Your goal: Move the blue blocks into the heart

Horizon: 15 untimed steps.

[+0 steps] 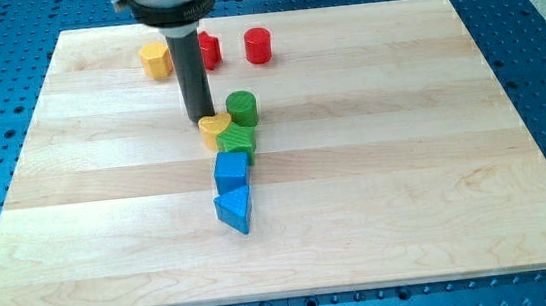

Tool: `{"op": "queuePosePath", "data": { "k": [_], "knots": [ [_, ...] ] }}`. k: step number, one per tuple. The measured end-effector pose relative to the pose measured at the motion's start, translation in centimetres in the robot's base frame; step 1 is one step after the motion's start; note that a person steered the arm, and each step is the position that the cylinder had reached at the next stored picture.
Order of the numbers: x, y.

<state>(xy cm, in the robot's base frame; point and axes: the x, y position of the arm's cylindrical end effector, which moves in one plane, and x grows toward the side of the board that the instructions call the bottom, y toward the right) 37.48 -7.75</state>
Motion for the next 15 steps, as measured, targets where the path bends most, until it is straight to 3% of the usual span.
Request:
{"op": "queuePosePath", "data": {
  "k": [1,3,4,5,7,12,14,15],
  "knots": [
    [-2.1,5.2],
    [1.4,5.6],
    [0.4,10.7],
    [6.7,16.0],
    [11.5,9.4],
    [14.9,-8.3],
    [12.2,-3.3],
    [15.6,-7.0]
  ]
}}
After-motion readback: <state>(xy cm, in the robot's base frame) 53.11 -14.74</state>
